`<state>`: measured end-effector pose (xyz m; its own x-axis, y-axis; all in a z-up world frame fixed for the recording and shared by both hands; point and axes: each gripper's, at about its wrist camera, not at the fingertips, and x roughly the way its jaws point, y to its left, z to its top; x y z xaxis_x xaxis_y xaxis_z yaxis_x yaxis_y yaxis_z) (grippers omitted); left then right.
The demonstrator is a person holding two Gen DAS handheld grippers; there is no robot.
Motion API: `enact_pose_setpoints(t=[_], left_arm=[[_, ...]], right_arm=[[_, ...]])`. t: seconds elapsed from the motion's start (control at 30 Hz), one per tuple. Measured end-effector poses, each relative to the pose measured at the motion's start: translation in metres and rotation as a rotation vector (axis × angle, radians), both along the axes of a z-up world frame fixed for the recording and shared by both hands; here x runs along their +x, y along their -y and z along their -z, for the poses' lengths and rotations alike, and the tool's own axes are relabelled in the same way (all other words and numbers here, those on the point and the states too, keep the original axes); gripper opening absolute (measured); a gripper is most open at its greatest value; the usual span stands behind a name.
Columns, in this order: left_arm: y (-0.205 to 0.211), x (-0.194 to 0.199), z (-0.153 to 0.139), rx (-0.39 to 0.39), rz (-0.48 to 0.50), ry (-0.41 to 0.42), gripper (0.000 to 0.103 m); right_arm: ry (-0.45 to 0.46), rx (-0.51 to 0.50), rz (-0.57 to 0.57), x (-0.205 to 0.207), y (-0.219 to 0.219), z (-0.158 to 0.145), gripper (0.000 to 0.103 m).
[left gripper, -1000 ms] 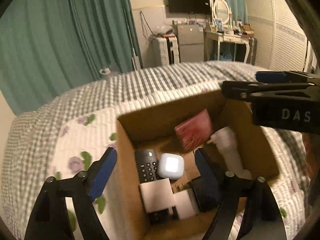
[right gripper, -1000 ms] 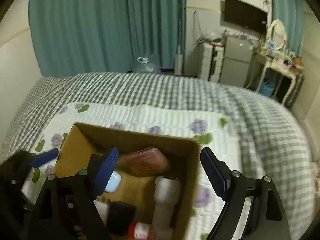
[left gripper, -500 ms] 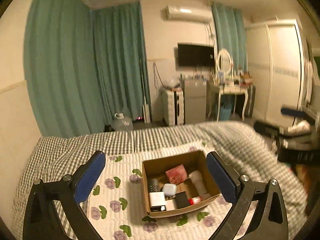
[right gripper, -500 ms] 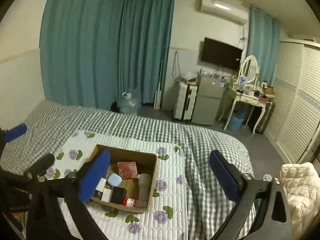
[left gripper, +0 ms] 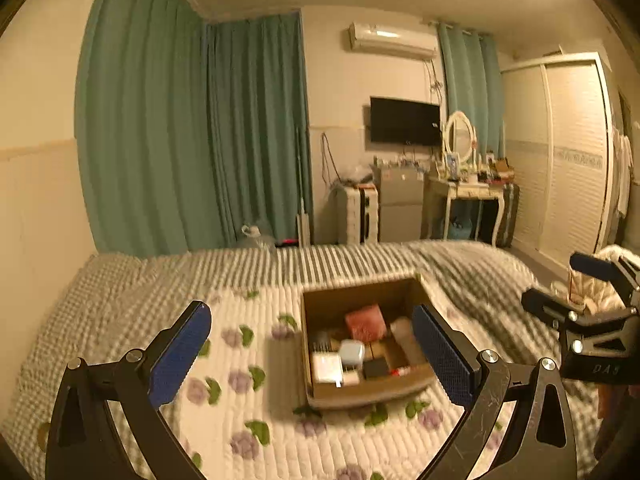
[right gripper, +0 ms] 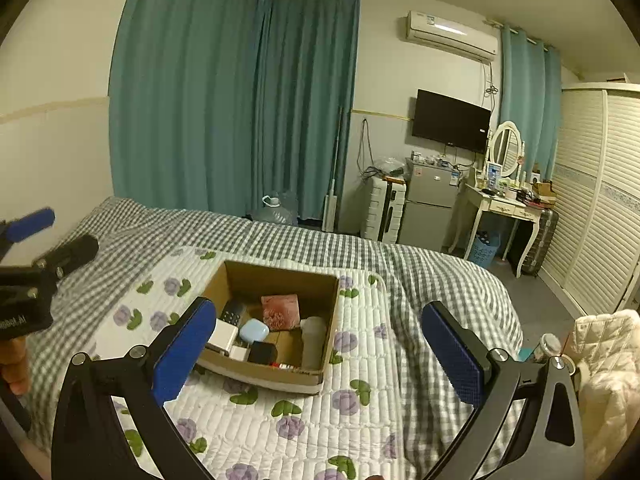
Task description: Organize rigid objects
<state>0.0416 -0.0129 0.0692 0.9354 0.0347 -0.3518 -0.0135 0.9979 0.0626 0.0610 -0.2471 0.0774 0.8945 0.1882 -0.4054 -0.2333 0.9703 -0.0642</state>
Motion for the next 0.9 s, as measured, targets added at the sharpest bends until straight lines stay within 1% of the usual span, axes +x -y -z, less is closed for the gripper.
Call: enact_pose_setpoints(t=[0.07, 0.13, 0.2, 0.27, 0.33, 0.43, 0.6, 0.7, 0.9], left_arm=[[0.003, 0.005, 0.023, 0.017, -0.005, -0.027, 0.103], [0.005, 0.008, 0.037, 0.018, 0.014, -0.07, 0.103], [0.004, 0.007, 0.046, 0.006, 0.008, -0.073, 0.103], [0.003, 0.006, 0.053, 0.0, -0.014, -0.073, 0.103], [0.004, 0.005, 0.057, -0.006, -0.003, -0.079, 0.103], [0.006, 0.001, 0.059, 0.005, -0.002, -0.064, 0.103], [0.004, -0.001, 0.057, -0.015, -0.012, -0.078, 0.103], [0.003, -0.003, 0.055, -0.009, -0.021, -0.07, 0.103], [0.0, -0.004, 0.051, -0.003, -0.038, -0.054, 0.103]], right_arm=[[0.003, 0.016, 0.008, 0.001, -0.001, 0.02, 0.103], [-0.015, 0.047, 0.004, 0.002, 0.002, 0.04, 0.103], [-0.03, 0.068, 0.014, 0.004, 0.004, 0.058, 0.103], [-0.027, 0.071, 0.034, 0.007, 0.005, 0.066, 0.103], [-0.015, 0.082, 0.045, 0.008, 0.006, 0.067, 0.103], [0.003, 0.076, 0.042, 0.009, 0.002, 0.067, 0.103], [0.014, 0.069, 0.022, 0.004, -0.004, 0.063, 0.103], [0.027, 0.055, 0.008, -0.001, -0.007, 0.062, 0.103], [0.01, 0.068, -0.004, 0.002, -0.006, 0.063, 0.103]])
